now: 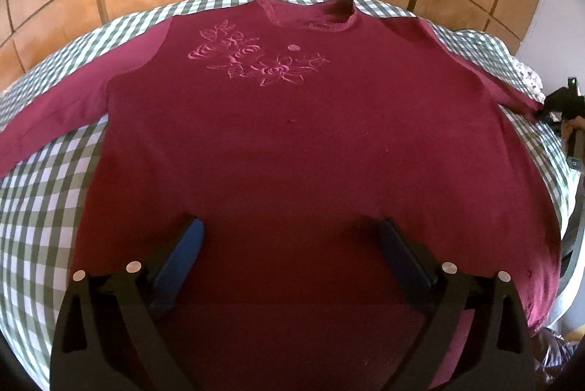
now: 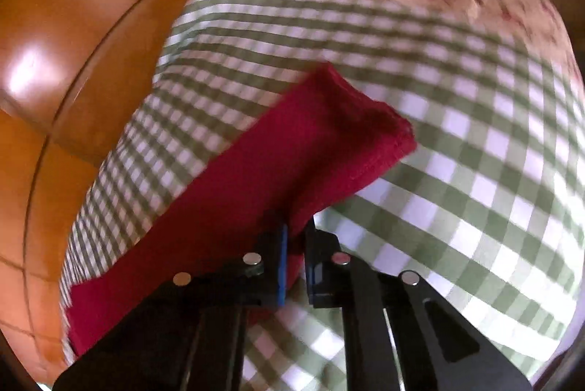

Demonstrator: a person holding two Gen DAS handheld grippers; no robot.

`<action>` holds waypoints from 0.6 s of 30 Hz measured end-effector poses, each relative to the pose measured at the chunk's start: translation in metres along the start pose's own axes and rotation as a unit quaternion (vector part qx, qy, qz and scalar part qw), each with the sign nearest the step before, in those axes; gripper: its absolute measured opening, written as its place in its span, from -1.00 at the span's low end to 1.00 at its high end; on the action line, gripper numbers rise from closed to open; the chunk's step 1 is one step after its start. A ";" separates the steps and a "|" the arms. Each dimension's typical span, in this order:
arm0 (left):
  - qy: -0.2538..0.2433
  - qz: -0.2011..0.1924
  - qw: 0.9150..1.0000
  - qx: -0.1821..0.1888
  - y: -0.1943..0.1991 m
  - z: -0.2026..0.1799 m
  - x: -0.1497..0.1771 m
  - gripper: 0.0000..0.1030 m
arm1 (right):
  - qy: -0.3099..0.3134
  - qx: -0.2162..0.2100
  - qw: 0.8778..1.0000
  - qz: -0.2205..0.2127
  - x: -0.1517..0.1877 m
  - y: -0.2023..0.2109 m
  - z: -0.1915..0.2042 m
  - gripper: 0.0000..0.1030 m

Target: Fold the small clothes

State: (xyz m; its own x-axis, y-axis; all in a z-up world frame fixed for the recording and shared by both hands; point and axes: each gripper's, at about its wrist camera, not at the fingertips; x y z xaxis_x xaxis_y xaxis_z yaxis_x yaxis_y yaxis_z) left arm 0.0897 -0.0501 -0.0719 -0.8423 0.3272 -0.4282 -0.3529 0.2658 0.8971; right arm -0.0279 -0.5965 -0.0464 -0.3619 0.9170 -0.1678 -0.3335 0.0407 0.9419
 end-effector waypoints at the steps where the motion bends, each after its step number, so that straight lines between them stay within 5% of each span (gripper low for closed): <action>1: 0.000 0.000 1.000 0.000 0.000 0.000 0.000 0.86 | 0.023 0.000 1.000 -0.006 0.004 0.005 0.010 -0.87; 10: 0.004 -0.007 1.000 0.001 -0.001 0.000 0.002 0.86 | 0.235 -0.014 0.972 -0.015 0.074 0.016 0.137 -0.88; 14: 0.005 -0.010 1.000 0.008 -0.001 0.002 0.002 0.88 | 0.338 -0.019 0.941 -0.003 0.131 0.008 0.199 -0.88; 18: 0.001 -0.014 1.000 0.014 -0.001 0.002 0.003 0.90 | 0.445 -0.019 0.895 0.013 0.204 -0.004 0.254 -0.88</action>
State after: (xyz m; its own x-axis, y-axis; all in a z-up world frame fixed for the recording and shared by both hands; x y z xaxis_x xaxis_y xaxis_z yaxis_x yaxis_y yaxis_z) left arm 0.0880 -0.0476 -0.0743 -0.8335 0.3178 -0.4520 -0.3642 0.2993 0.8819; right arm 0.1203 -0.3091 -0.0101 -0.9147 0.2380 -0.3267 -0.3376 -0.0055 0.9413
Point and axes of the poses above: each gripper's, at about its wrist camera, not at the fingertips, and y roughly against the way its jaws point, z to its left, x to its underside, and after that the axes turned 11 degrees about z, right-handed
